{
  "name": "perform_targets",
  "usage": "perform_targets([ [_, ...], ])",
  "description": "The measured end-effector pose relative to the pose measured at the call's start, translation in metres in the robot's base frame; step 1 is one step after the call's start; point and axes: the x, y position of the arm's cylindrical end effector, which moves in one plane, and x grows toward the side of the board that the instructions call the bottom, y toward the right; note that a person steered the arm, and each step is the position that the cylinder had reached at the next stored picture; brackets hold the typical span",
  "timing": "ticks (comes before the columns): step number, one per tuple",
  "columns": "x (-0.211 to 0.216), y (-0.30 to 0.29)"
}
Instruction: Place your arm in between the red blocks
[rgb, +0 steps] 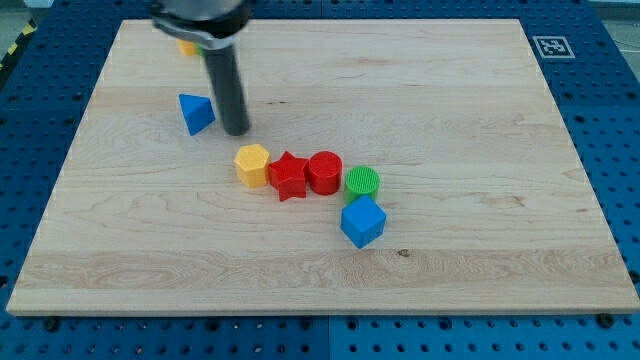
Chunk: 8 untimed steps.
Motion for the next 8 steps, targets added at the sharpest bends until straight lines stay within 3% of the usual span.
perform_targets([
  [1,0.0,0.002],
  [4,0.0,-0.084],
  [6,0.054,-0.089],
  [8,0.128,0.025],
])
